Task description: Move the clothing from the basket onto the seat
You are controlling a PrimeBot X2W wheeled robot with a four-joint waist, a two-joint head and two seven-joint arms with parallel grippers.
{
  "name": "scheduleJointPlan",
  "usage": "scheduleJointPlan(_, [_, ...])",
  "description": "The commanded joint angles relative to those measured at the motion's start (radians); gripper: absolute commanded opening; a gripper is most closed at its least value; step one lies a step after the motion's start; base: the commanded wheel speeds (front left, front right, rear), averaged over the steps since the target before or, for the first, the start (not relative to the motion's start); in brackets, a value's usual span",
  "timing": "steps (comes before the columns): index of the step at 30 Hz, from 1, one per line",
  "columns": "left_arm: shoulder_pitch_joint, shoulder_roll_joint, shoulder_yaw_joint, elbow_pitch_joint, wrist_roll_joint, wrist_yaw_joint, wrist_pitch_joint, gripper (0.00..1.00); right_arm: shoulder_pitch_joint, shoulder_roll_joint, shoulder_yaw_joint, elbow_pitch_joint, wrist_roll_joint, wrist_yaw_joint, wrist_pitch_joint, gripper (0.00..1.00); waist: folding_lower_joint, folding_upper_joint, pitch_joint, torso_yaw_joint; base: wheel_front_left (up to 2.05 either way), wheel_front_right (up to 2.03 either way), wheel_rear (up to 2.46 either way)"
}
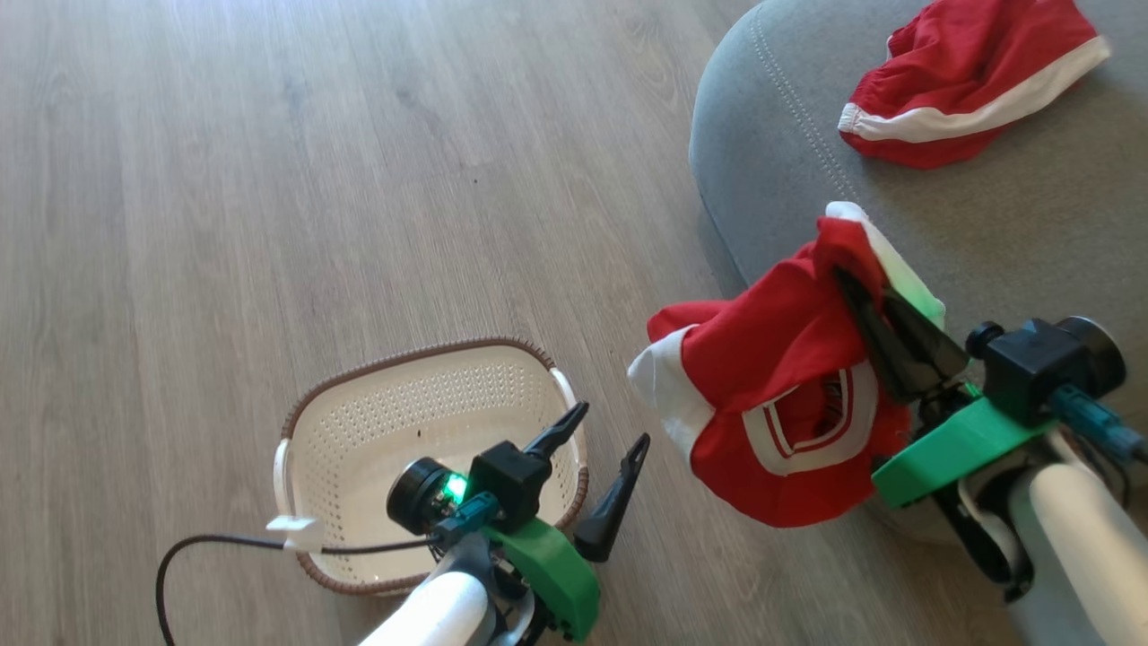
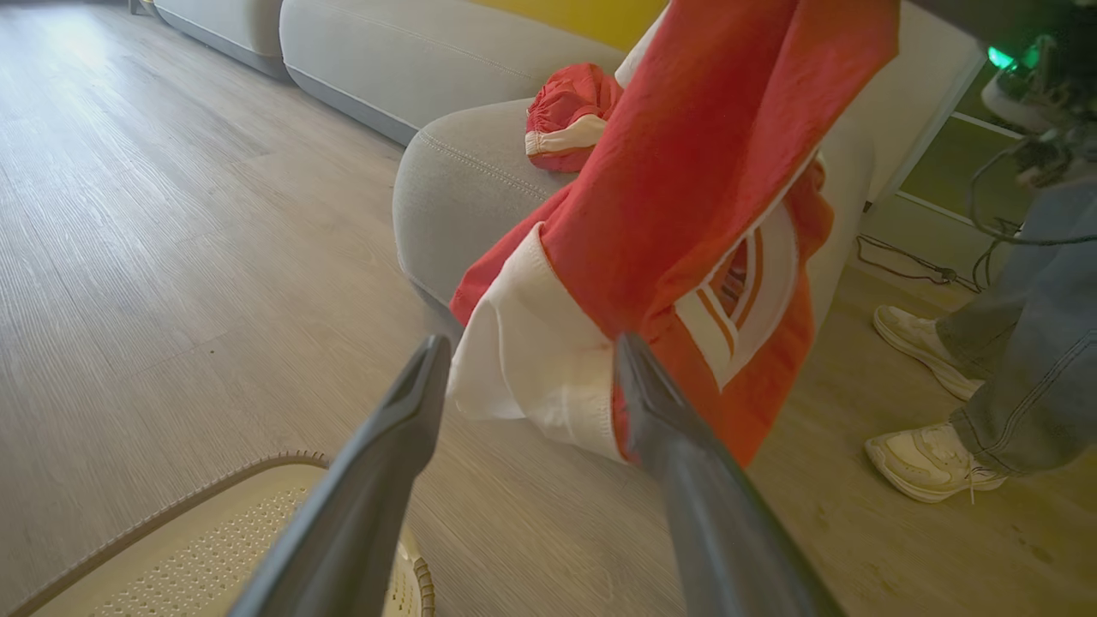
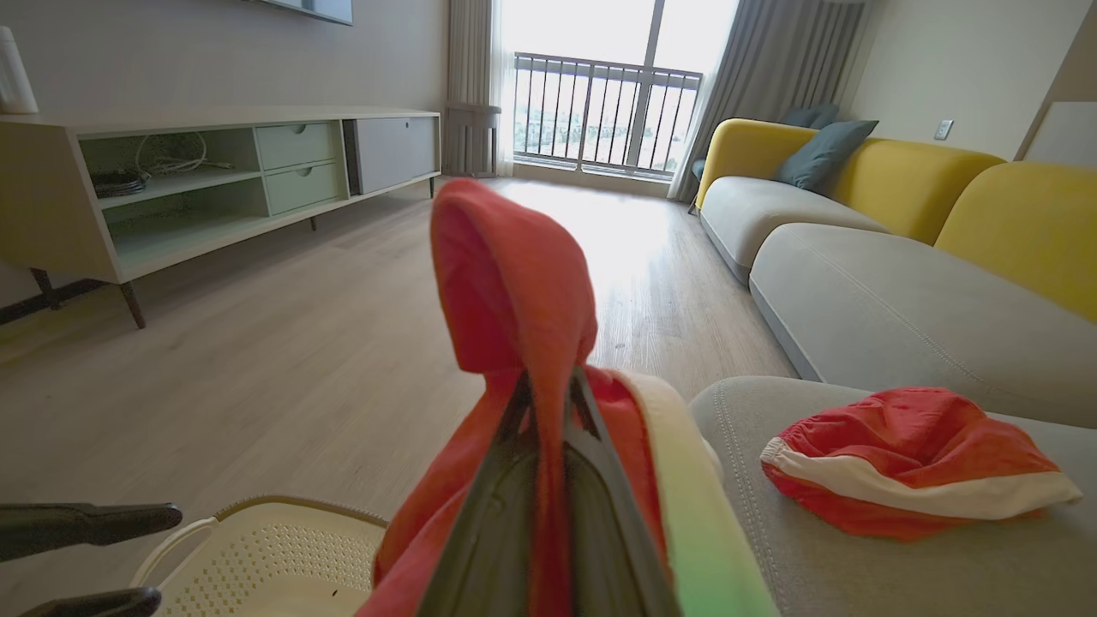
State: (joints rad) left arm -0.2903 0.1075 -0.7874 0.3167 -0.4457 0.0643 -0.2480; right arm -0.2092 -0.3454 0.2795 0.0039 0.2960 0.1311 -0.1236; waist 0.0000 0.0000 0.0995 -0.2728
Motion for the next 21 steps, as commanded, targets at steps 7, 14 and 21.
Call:
scheduleJointPlan(7, [-0.093, -0.008, 0.035, -0.030, 0.028, -0.003, -0.012, 1.00, -0.065, 0.008, -0.090, -0.022, 0.035, 0.000, -0.015, 0.00, 0.0000, 0.0000, 0.117, 0.037, 0.00, 0.00, 0.00])
scheduleJointPlan(14, [-0.272, 0.003, 0.044, -0.019, 0.088, -0.010, 0.009, 1.00, -0.237, 0.005, -0.204, 0.013, 0.062, 0.000, -0.065, 0.00, 0.0000, 0.0000, 0.401, 0.113, 0.00, 0.00, 0.00])
scheduleJointPlan(21, [-0.393, 0.005, 0.067, 0.001, 0.121, -0.009, 0.001, 1.00, -0.460, -0.028, -0.311, 0.069, 0.094, 0.000, -0.083, 0.00, 0.0000, 0.0000, 0.580, 0.159, 0.00, 0.00, 0.00])
